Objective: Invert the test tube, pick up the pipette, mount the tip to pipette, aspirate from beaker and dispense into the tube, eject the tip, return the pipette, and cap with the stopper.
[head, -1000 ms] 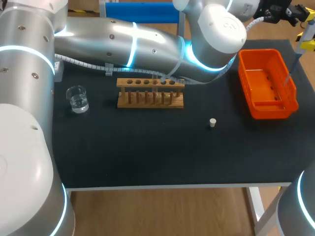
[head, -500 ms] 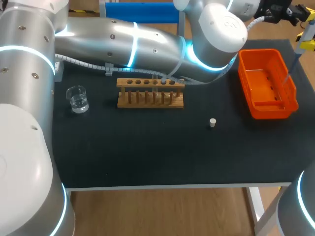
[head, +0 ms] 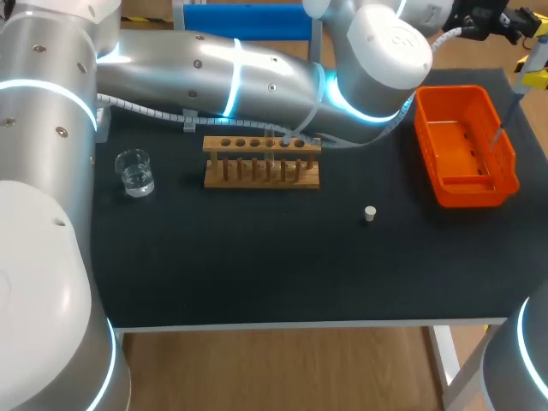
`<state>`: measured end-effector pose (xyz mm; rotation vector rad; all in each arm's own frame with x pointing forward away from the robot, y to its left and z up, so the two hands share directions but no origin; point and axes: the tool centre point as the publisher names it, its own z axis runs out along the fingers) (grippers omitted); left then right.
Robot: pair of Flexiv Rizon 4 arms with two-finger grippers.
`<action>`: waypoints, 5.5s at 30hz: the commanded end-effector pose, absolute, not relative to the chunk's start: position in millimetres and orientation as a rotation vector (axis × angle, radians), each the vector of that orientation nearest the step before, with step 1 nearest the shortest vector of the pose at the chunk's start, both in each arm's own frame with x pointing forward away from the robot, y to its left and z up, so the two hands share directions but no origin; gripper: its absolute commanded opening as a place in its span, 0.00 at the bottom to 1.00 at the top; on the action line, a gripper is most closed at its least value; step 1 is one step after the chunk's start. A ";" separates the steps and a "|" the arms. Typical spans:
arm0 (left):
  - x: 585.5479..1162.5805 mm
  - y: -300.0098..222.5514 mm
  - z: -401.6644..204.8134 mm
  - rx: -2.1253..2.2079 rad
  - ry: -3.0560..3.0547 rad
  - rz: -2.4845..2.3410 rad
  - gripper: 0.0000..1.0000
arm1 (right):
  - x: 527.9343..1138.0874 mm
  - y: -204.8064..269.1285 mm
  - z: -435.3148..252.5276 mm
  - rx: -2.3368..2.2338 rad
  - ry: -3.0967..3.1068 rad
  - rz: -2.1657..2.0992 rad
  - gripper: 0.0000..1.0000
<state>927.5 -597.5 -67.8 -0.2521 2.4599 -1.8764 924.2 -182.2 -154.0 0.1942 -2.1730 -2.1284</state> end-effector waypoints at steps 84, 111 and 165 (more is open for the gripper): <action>931.7 -590.9 -71.0 -0.132 2.366 -1.965 0.00 | 925.7 -180.7 -139.6 0.198 -2.176 -2.121 0.00; 922.1 -595.2 -97.3 -0.063 2.437 -1.939 0.00 | 925.7 -180.7 -139.6 0.198 -2.176 -2.121 0.00; 938.4 -554.6 -23.2 0.020 2.506 -1.804 1.00 | 925.7 -180.7 -139.6 0.198 -2.176 -2.121 0.00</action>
